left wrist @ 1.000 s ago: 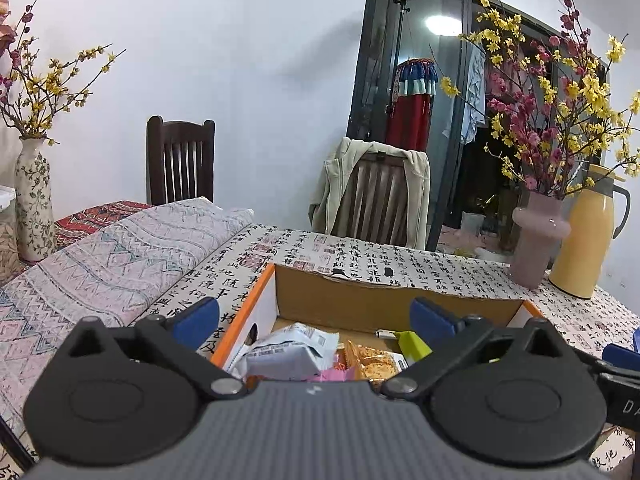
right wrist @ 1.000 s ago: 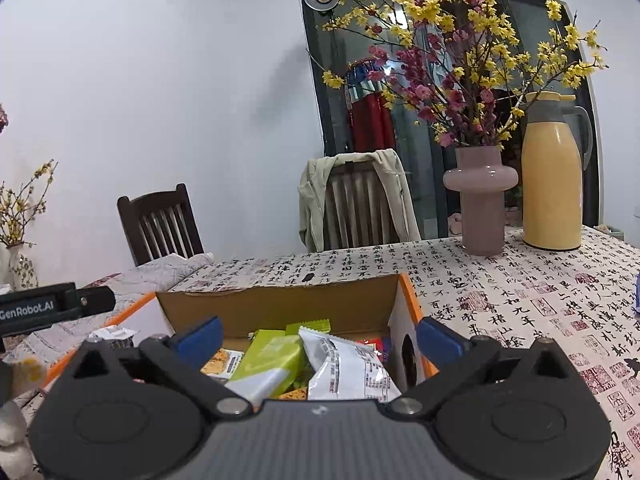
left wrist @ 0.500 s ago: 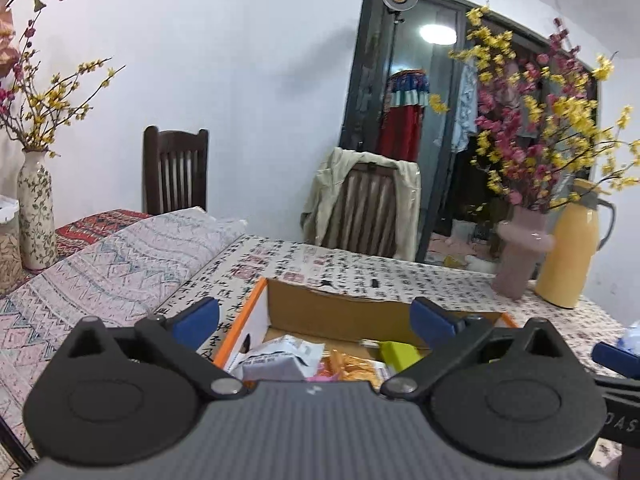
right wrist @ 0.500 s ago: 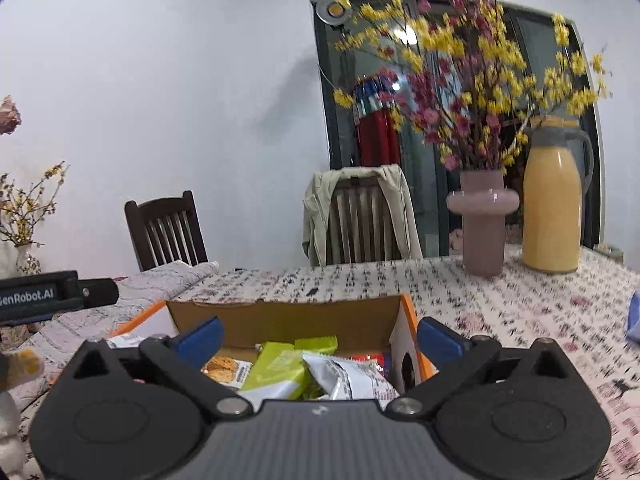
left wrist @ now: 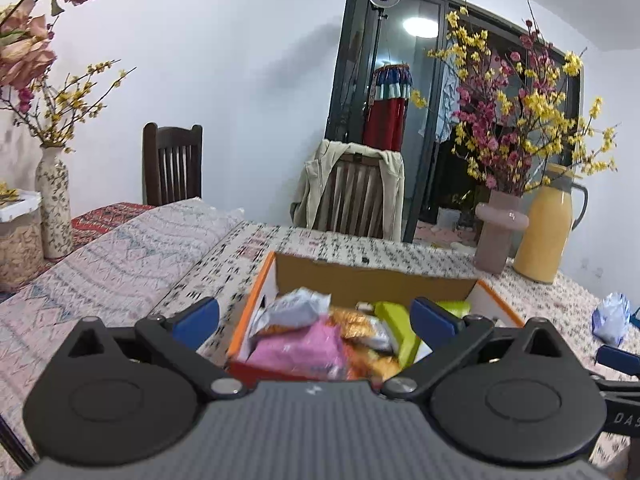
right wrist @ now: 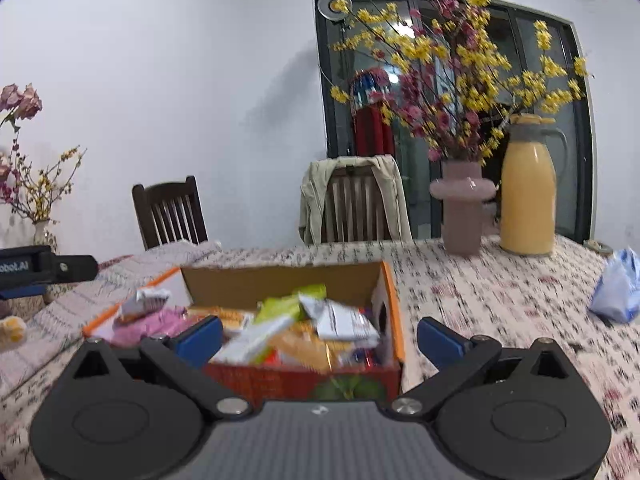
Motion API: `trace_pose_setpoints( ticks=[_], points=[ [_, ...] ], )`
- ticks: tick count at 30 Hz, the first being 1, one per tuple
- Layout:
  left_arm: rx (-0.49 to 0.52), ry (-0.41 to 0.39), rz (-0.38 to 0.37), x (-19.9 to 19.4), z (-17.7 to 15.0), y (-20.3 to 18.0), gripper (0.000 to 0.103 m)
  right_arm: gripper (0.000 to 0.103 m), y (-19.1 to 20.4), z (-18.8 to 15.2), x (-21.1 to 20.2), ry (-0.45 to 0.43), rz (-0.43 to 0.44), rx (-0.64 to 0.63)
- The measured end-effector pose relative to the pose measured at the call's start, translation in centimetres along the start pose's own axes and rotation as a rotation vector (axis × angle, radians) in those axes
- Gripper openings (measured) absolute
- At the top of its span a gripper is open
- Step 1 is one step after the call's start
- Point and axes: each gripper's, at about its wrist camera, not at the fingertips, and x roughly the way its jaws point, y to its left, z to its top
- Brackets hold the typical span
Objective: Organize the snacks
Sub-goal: 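Move both open tools back from the box to the snack pile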
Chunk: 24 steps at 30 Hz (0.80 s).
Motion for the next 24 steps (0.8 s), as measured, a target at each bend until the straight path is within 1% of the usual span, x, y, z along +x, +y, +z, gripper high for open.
trace_pose_setpoints(
  ticks=[4,10,12,13,16,24],
  points=[
    [0.014,0.036,0.029,-0.3,-1.8,1.1,0.103,0.103,-0.8,-1.9,-0.6,0.042,-0.012,0.007],
    [0.021,0.078,0.090,0.8,-4.6,2.5,0.103,0.103,-1.7,-4.7,0.0,0.093,-0.015,0.031],
    [0.028,0.077,0.102,1.3,-5.4,2.7,0.103,0.103,-1.8,-5.3,0.2,0.098,-0.009,0.037],
    [0.029,0.081,0.108,1.6,-5.8,2.8,0.103,0.103,-1.8,-5.3,0.0,0.084,-0.003,0.040],
    [0.022,0.082,0.093,1.7,-6.0,2.9,0.103,0.103,-1.9,-5.4,0.0,0.080,0.006,0.048],
    [-0.010,0.082,0.082,1.6,-6.0,3.2,0.103,0.103,-2.1,-5.2,0.3,0.086,0.015,0.057]
  ],
)
